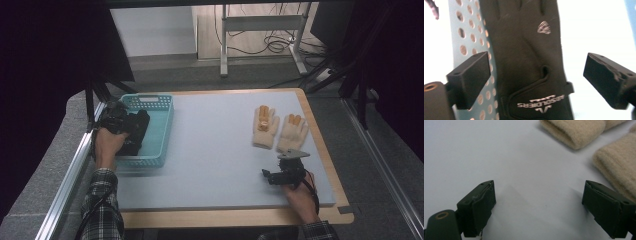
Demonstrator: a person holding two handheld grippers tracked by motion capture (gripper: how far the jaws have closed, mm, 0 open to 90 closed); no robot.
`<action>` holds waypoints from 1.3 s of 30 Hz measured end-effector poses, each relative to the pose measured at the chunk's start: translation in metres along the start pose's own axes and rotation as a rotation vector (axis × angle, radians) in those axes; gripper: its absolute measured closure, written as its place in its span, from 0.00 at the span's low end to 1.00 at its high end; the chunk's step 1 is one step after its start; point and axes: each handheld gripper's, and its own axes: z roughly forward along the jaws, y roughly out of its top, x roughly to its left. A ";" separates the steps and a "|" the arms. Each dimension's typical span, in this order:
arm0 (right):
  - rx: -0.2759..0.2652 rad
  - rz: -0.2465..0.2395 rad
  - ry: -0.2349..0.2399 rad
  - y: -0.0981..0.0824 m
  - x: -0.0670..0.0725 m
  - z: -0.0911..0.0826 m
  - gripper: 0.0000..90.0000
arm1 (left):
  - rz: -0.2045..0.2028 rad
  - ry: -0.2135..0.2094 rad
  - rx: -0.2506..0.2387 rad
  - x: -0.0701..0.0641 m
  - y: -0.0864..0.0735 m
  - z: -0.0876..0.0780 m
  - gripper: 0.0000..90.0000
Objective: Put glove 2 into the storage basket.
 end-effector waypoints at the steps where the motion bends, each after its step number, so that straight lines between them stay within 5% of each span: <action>1: 0.000 0.000 0.000 0.000 0.000 0.000 0.12 | 0.001 -0.018 -0.027 -0.001 -0.001 -0.003 0.07; 4: 0.000 0.000 0.000 0.000 0.000 0.000 0.12 | 0.008 -0.079 -0.107 -0.005 -0.002 -0.010 0.04; 9: 0.000 0.000 0.000 0.000 0.000 0.000 0.12 | 0.080 -0.159 -0.226 -0.020 -0.005 -0.022 0.01; 19: 0.001 0.000 0.000 0.000 0.000 0.000 0.12 | 0.153 -0.241 -0.332 -0.051 -0.005 -0.040 0.00; 25: 0.001 0.000 0.000 0.000 0.000 0.000 0.13 | 0.166 -0.344 -0.425 -0.067 -0.009 -0.048 0.00; 32: 0.001 0.000 0.000 0.000 0.000 0.000 0.12 | 0.223 -0.407 -0.448 -0.087 -0.018 -0.051 0.00; 39: 0.000 0.000 -0.001 0.000 0.000 0.000 0.13 | 0.315 -0.469 -0.457 -0.122 -0.033 -0.057 0.00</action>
